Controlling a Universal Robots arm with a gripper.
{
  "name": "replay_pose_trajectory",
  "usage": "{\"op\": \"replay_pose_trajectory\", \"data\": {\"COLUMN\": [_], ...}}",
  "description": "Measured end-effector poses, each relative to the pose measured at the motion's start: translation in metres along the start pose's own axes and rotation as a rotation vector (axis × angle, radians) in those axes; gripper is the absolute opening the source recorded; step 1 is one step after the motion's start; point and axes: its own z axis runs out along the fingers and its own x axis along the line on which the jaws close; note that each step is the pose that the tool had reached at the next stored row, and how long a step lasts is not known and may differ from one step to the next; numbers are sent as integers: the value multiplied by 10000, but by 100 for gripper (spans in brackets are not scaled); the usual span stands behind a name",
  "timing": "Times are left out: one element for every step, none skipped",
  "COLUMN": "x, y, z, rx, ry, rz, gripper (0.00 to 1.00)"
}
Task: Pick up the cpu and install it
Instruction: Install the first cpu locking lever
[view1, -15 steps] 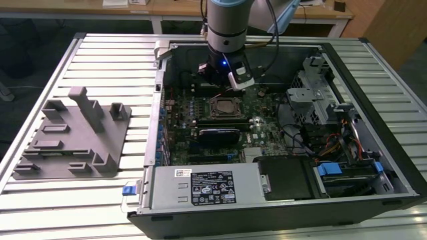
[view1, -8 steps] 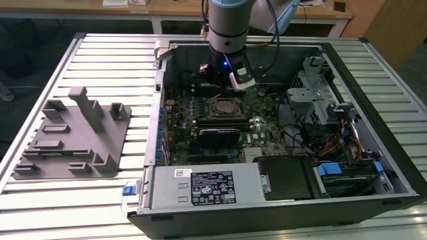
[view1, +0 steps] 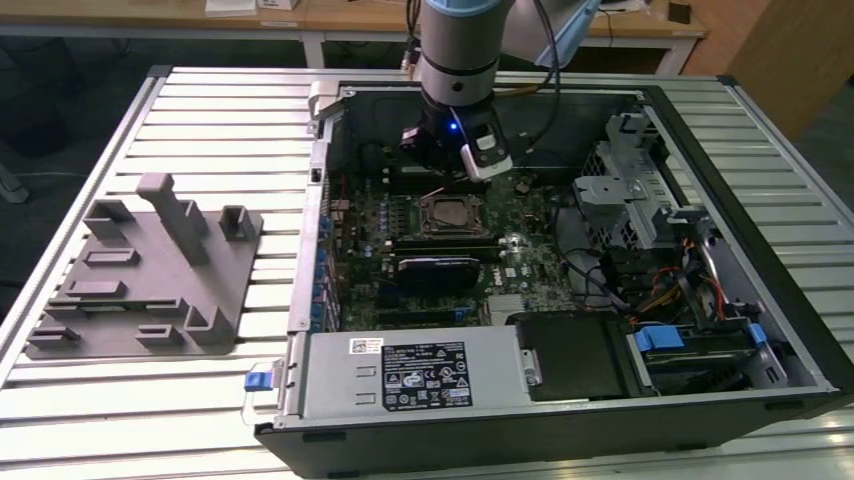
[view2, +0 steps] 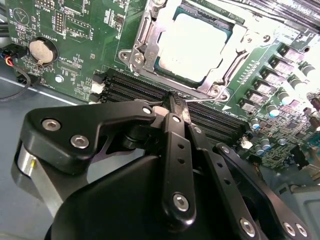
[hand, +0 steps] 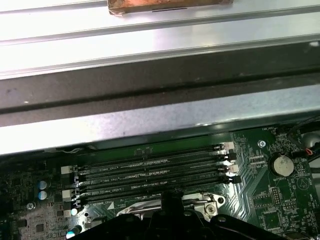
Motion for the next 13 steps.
{"op": "replay_pose_trajectory", "data": {"x": [0,0,0,0,1,1,0,0,0,1,1,1,1], "y": [0,1,0,0,0,-1,-1,-2,-3,-3,-4,-4,-5], "z": [0,0,1,3,4,6,8,12,16,19,23,27,32], "rx": [0,1,2,6,9,14,14,11,5,-2,-6,-5,2], "ry": [0,0,1,-11,-39,-94,-161,-234,-302,-370,-434,-496,-556], "rz": [-1,-2,4,42,89,141,196,252,300,346,389,437,514], "gripper": [11,11,11,11,11,11,11,11,11,11,11,11,11]}}
